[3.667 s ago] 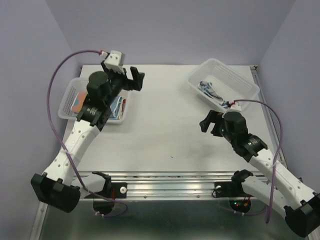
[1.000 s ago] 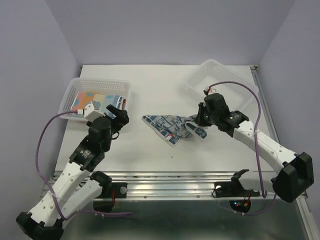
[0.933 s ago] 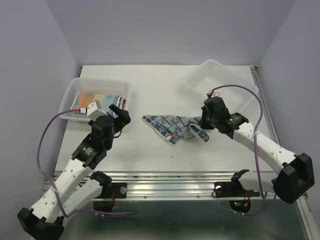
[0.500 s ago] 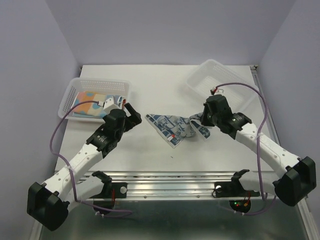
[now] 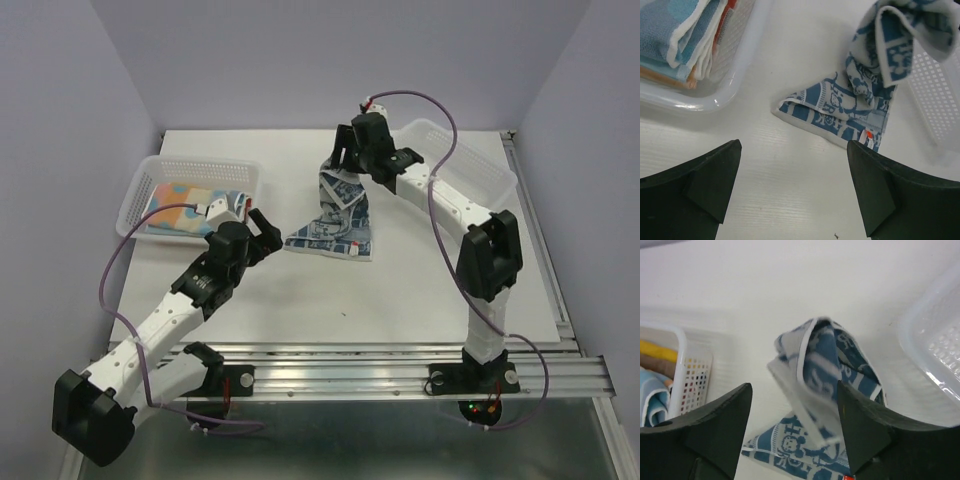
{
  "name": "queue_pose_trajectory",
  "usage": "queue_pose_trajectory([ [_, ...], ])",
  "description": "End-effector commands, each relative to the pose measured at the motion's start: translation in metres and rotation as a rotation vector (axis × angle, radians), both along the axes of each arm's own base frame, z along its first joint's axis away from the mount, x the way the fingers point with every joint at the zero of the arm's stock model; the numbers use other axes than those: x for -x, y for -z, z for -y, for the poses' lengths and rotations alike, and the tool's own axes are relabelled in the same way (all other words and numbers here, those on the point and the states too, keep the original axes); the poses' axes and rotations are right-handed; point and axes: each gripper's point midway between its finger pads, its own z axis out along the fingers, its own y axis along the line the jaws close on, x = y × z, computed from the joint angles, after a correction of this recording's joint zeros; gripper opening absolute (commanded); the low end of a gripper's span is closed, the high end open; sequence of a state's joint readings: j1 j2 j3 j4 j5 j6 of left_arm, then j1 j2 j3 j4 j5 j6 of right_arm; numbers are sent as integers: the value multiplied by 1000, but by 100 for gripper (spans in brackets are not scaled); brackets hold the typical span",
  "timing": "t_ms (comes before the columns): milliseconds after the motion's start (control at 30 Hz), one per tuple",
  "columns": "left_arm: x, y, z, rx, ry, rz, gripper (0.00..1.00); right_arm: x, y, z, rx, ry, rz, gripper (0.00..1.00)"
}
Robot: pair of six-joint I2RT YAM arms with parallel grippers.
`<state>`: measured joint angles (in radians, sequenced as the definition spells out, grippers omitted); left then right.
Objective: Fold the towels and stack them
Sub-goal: Move the towel to the center of the board, then flatten out the crumpled towel
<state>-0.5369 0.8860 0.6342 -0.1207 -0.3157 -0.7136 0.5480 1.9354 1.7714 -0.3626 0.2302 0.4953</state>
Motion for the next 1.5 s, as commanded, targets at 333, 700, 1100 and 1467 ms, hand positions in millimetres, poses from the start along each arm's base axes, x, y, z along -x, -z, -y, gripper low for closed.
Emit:
queue_pose_trajectory([
  [333, -2, -1, 2, -9, 13, 23, 99, 120, 61, 9, 48, -98, -108, 89],
  [700, -1, 4, 7, 3, 36, 20, 99, 169, 156, 63, 123, 85, -302, 79],
  [1100, 0, 7, 7, 0, 35, 15, 99, 157, 189, 47, 114, 83, -345, 50],
  [1467, 0, 18, 14, -4, 63, -25, 99, 168, 174, 49, 40, 45, -274, 1],
])
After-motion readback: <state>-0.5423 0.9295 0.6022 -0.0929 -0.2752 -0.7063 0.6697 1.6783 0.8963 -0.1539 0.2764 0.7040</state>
